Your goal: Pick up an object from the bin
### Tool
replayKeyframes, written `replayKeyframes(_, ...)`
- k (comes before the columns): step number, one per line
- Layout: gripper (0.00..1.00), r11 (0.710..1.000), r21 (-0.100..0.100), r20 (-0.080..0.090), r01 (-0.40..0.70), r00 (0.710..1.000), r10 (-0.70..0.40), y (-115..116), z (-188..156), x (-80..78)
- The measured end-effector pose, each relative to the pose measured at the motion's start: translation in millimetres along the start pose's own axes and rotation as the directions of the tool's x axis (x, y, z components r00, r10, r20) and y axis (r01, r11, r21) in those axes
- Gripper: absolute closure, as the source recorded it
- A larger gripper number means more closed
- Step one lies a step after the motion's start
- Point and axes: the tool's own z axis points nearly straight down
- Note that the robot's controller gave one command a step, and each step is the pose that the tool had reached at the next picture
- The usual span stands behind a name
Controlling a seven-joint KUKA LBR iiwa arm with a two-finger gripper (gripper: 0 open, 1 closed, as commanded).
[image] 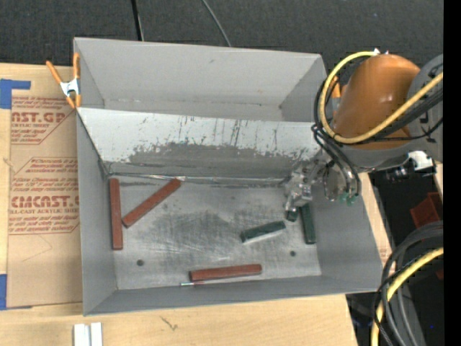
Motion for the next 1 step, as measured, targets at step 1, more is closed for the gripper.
replayKeyframes(1, 0.00, 1.000, 0.000, 0.000, 0.000, 1.000, 0.000, -0.1, 0.1, 0.1)
